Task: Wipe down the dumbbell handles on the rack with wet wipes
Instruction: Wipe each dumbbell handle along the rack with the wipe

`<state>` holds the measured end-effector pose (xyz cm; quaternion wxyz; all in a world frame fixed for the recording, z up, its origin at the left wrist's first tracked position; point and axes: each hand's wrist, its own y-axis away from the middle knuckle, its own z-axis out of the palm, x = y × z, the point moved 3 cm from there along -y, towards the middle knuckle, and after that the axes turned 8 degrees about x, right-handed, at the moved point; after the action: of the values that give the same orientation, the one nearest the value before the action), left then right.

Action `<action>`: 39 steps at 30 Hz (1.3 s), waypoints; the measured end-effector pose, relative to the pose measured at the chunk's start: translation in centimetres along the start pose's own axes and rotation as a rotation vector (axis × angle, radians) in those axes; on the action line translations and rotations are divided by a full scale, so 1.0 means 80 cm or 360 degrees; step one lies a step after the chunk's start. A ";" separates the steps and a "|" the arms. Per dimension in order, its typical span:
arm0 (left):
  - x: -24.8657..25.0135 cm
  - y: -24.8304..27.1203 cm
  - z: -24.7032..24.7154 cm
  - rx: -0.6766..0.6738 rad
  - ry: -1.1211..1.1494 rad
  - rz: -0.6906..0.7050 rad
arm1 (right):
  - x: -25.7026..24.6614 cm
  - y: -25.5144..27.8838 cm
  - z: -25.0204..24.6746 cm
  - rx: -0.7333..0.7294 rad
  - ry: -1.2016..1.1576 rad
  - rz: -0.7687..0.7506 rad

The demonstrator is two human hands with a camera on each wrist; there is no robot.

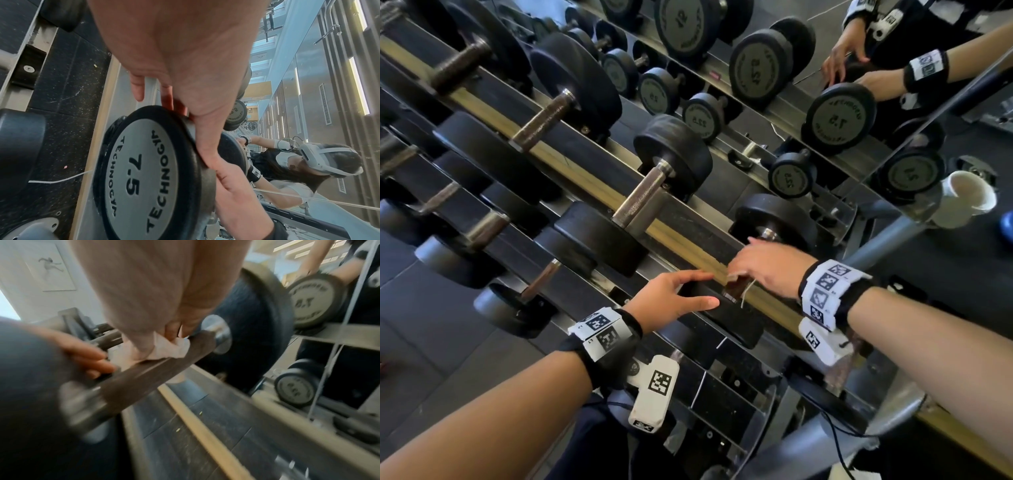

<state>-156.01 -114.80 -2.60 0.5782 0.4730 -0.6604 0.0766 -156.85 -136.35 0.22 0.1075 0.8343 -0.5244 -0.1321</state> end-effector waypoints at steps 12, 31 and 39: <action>0.012 -0.009 -0.005 -0.0028 -0.0219 -0.0061 | -0.029 0.043 0.016 0.0034 -0.0316 -0.0093; 0.016 0.000 -0.001 0.0033 -0.0097 -0.0068 | 0.014 0.042 0.025 0.0634 -0.0487 0.0490; 0.020 -0.001 -0.001 -0.0004 -0.0141 -0.0105 | -0.042 0.073 0.058 0.0657 -0.0738 -0.0023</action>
<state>-155.67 -115.64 -1.31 0.5511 0.4968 -0.6695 0.0356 -164.75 -136.03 -1.90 -0.1876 0.7898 -0.5448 -0.2103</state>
